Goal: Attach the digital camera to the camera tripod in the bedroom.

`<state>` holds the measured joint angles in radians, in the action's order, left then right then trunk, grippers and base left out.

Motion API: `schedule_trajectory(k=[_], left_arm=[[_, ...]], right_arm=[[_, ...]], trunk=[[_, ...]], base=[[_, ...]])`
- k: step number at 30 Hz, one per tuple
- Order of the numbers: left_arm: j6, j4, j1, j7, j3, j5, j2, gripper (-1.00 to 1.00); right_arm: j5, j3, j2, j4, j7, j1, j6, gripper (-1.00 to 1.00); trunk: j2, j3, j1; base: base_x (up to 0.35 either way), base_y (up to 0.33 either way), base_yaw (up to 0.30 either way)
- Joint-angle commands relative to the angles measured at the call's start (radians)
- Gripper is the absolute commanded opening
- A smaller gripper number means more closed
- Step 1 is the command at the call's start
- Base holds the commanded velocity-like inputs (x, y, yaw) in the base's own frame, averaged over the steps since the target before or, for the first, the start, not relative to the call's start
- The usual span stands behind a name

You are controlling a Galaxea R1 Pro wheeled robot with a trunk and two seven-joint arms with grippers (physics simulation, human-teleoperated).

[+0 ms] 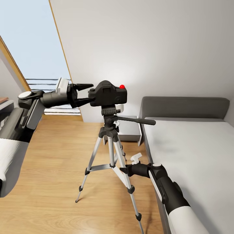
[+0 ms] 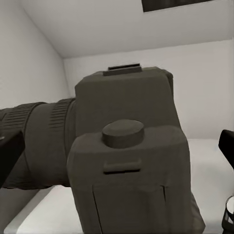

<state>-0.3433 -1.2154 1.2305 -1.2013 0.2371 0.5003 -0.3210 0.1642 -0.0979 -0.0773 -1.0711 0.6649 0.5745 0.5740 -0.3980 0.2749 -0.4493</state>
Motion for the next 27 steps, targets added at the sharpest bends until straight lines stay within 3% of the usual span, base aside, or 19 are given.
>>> schedule_trajectory(k=[1,5,10,12,21,27], left_arm=[[-0.011,0.0,0.001,0.0,-0.004,0.017,-0.001,1.0],[-0.026,-0.002,0.001,0.006,-0.069,0.045,-0.001,1.0],[-0.051,-0.005,0.001,0.008,-0.147,0.054,-0.002,1.0],[-0.053,-0.004,0.001,0.008,-0.162,0.054,-0.002,1.0],[-0.06,0.031,0.001,0.032,-0.18,0.056,-0.007,1.0],[-0.069,0.169,0.001,0.108,-0.191,0.057,-0.032,1.0]], right_arm=[[0.021,0.002,-0.001,-0.001,0.006,0.001,-0.005,-1.0],[0.021,0.001,-0.001,-0.001,0.006,0.001,-0.005,-1.0],[0.021,0.001,-0.001,-0.001,0.006,0.001,-0.005,-1.0],[0.021,0.001,-0.001,-0.001,0.007,0.001,-0.005,-1.0],[0.021,0.002,-0.001,-0.001,0.006,0.001,-0.005,-1.0],[0.021,0.002,-0.001,-0.001,0.007,0.001,-0.005,-1.0]], trunk=[[-0.002,0.002,-0.001],[-0.002,0.002,-0.001],[-0.002,0.002,-0.001],[-0.002,0.002,-0.001],[-0.002,0.002,-0.001],[-0.002,0.002,-0.001]], base=[[0.0,0.0,0.0],[0.0,0.0,0.0],[0.0,0.0,0.0],[0.0,0.0,0.0],[0.0,0.0,0.0],[0.0,0.0,0.0]])
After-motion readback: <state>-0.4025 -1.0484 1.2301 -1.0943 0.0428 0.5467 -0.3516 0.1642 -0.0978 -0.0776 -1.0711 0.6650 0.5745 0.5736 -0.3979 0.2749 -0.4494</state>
